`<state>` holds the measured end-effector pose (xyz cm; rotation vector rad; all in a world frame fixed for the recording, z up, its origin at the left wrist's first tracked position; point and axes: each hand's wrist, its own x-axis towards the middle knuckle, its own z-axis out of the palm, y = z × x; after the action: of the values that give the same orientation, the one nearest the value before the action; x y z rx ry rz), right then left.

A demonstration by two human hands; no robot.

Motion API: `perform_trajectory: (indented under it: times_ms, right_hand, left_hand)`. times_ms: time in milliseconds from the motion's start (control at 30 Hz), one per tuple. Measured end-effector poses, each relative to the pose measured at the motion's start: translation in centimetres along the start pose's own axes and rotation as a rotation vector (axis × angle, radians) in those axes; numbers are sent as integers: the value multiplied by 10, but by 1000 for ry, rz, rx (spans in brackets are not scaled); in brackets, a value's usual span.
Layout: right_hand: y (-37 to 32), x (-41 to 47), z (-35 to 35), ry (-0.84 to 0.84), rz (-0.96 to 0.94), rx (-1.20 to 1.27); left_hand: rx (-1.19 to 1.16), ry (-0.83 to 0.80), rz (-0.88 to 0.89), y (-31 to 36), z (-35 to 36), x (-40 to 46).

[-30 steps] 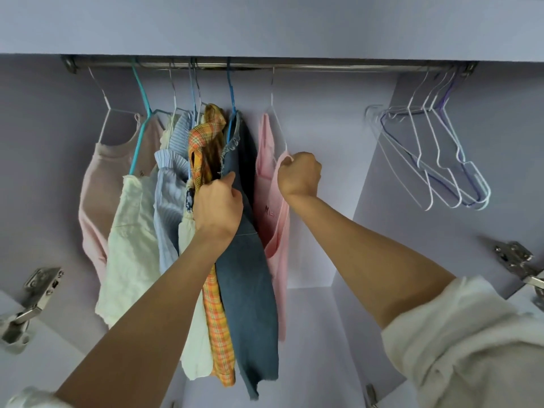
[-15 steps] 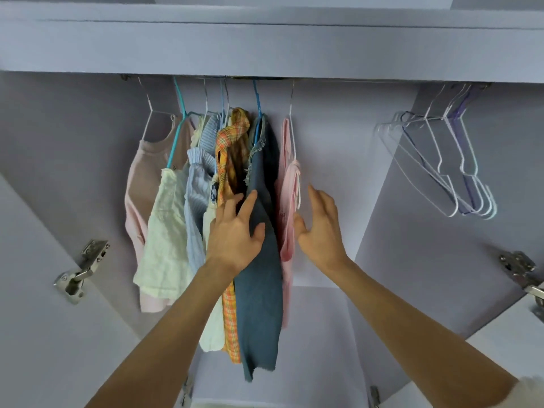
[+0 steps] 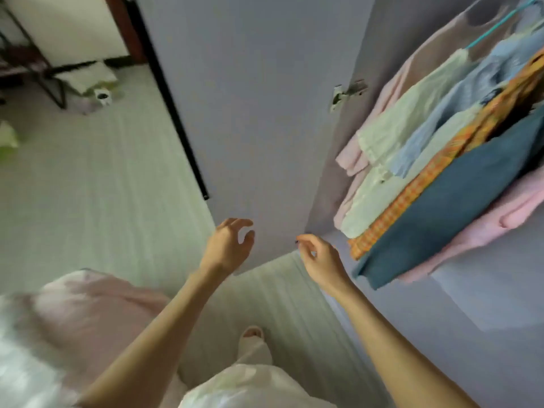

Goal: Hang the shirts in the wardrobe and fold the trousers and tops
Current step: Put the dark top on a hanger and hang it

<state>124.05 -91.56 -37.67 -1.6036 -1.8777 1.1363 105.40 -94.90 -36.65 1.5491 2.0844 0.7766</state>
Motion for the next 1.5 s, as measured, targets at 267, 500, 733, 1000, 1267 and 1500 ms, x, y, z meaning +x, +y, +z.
perform_trajectory:
  times_ms: [267,500,733,1000,1267,1500]
  right_hand:
    - [-112,-56,195,-650,-369,-113]
    - [-211,-178,347,-1090,-656,-208]
    - [-303,-291,510,-1357,-812,-267]
    - [-353,-396,701,-1488,-860,-258]
    - [-338,-441,823,-1538,-1030,-273]
    - [-336,-432,858,-1570,-1040,-310]
  left_hand:
    - [-11,466,-635,-155,-131,-192]
    - [-69,865,-1015,-238,-215,-372]
    - [4,1013,-1262,-359,-308,-507]
    - [50,972,-1612,-533,-360,-635]
    - [132,706,-1917,-679,-374,-720]
    - [128,1222,-1524,-704,-368,-718]
